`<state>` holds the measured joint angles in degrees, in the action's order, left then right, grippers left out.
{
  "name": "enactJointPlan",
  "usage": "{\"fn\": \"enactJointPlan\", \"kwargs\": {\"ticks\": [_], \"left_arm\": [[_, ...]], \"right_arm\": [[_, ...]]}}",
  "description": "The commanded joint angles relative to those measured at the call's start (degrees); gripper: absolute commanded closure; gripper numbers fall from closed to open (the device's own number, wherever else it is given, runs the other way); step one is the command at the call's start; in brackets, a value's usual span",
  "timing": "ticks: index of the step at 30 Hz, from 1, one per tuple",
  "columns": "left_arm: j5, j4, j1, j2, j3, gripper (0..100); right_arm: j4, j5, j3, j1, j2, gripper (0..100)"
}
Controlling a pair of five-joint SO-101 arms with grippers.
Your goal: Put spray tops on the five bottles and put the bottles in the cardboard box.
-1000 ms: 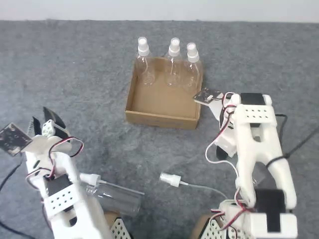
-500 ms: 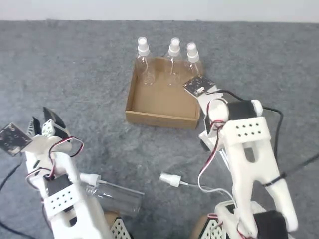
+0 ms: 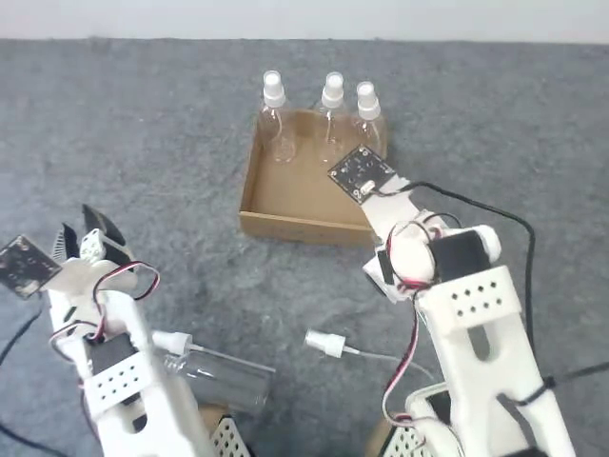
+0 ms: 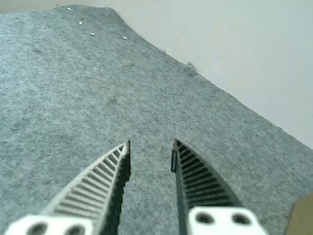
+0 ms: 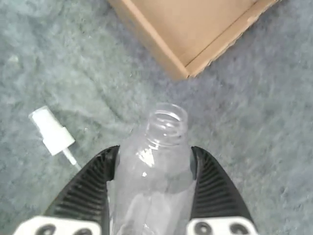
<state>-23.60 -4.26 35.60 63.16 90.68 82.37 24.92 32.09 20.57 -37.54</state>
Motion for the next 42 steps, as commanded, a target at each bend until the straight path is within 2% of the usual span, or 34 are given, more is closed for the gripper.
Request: {"fn": "enactJointPlan", "kwargs": {"ticks": [1,7,15,20,22,27,32,37,42], "left_arm": [[0.44,1.58,-0.26,1.23,-1.8,86],[0.44,0.62,-0.26,1.23,-2.07,86],[0.44,-18.73,-0.26,1.23,-10.95,84],[0.44,-24.44,-1.23,1.23,-12.88,77],[0.88,-24.97,-3.52,1.23,-12.79,77],[7.21,-27.87,-10.9,1.23,-12.79,77],[11.34,-30.07,-16.97,1.23,-14.46,77],[14.59,-35.43,-24.35,1.23,-18.24,77],[20.75,-41.58,-34.55,0.79,-21.76,77]], "right_arm": [[-6.73,-2.2,2.81,0.66,-4.18,96.8],[-17.8,-9.76,10.29,0.57,-4.18,96.8],[-23.34,-13.8,14.51,-4.79,-4.79,96.8],[-24.57,-15.91,14.59,-10.42,-4.79,96.8],[-25.1,-17.32,14.68,-12.97,-4.79,96.8],[-25.1,-21.54,15.03,-17.27,-4.79,96.8],[-31.08,-23.38,18.9,-21.05,-4.79,96.8],[-34.68,-23.47,21.01,-24.04,-4.79,96.8],[-35.74,-28.22,20.92,-27.91,-4.79,96.8]]}}
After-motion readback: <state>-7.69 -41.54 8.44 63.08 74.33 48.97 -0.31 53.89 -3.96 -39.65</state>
